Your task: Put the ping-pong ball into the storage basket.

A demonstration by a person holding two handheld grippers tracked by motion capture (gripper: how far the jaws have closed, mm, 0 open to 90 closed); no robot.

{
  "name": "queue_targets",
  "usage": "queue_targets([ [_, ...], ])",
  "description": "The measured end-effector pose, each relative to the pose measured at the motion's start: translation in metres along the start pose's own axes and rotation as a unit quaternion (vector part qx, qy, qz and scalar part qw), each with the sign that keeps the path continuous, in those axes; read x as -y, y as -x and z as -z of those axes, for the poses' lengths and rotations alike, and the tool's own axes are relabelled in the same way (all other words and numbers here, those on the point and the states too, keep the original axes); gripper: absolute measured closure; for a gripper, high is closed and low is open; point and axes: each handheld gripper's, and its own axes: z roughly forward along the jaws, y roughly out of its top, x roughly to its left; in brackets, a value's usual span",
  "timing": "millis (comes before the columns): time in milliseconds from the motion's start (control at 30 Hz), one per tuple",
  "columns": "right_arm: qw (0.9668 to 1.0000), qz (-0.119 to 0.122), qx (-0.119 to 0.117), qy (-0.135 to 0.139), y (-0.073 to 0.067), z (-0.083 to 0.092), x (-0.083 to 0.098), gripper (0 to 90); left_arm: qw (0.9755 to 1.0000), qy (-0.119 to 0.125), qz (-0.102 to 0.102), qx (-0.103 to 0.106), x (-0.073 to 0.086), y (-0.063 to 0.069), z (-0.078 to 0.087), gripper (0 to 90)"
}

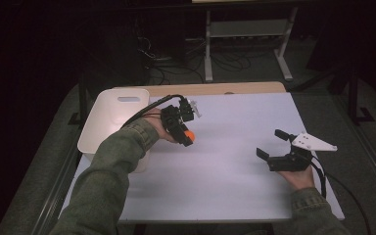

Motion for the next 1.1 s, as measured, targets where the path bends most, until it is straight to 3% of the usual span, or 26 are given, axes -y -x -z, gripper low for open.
queue_targets([
  [867, 1.0000, 0.000, 0.005, -0.003, -0.001, 0.000, 0.000, 0.0, 0.9995, 0.006, -0.007, -0.029, 0.015, 0.001, 0.043, 50.8],
  [1100, 1.0000, 0.000, 0.006, -0.005, -0.001, -0.001, 0.001, 0.0, 0.9997, 0.006, -0.008, -0.020, 0.017, -0.001, 0.055, 50.8],
])
